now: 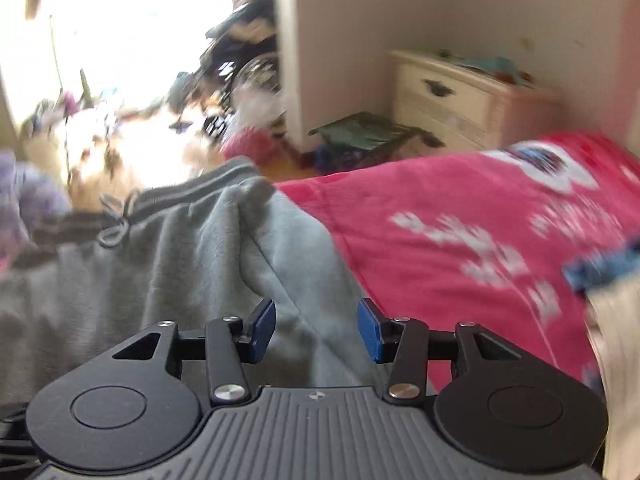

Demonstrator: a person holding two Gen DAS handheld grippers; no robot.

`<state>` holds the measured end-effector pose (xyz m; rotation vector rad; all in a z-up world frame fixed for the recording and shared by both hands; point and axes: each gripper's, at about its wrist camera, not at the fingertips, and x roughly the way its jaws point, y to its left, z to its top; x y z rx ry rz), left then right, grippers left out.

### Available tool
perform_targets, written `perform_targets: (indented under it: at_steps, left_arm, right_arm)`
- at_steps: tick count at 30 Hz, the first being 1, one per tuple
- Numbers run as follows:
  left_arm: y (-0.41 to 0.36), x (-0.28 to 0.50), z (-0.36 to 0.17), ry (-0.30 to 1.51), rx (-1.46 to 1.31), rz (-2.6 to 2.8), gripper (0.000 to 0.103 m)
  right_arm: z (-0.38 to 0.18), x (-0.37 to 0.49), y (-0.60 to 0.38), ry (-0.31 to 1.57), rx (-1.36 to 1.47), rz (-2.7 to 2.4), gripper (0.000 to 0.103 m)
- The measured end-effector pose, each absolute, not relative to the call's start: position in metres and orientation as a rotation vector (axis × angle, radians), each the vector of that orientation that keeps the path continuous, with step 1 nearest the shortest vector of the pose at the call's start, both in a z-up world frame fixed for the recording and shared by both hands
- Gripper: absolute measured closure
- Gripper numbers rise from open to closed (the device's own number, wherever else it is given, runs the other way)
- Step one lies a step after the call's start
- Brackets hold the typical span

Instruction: Fold clothes

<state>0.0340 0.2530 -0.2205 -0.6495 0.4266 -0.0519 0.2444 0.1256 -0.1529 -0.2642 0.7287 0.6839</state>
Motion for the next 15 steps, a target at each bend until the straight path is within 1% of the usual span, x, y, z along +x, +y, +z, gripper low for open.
perform_targets:
  at_steps: [3, 6, 7, 9, 10, 12, 15]
  left_arm:
    - [0.255, 0.033, -0.223, 0.41, -0.67, -0.06, 0.074]
    - [0.255, 0.032, -0.224, 0.401, -0.674, -0.063, 0.074]
    - [0.254, 0.032, -0.225, 0.398, -0.676, -0.065, 0.074]
    - [0.256, 0.029, -0.226, 0.392, -0.681, -0.069, 0.074]
    - [0.255, 0.029, -0.226, 0.389, -0.683, -0.07, 0.074]
    - [0.255, 0.029, -0.227, 0.387, -0.682, -0.07, 0.074]
    - [0.255, 0.027, -0.227, 0.385, -0.682, -0.07, 0.074]
  right_arm:
    - [-0.162, 0.256, 0.148, 0.729, -0.335, 0.715, 0.055]
    - [-0.179, 0.267, 0.164, 0.78, -0.386, 0.743, 0.056]
    - [-0.183, 0.267, 0.168, 0.779, -0.408, 0.741, 0.067]
    - [-0.182, 0.262, 0.171, 0.729, -0.44, 0.71, 0.096]
    - [-0.179, 0.261, 0.17, 0.698, -0.434, 0.676, 0.098]
    - [-0.176, 0.267, 0.165, 0.66, -0.402, 0.614, 0.098]
    - [-0.182, 0.282, 0.167, 0.657, -0.397, 0.543, 0.098]
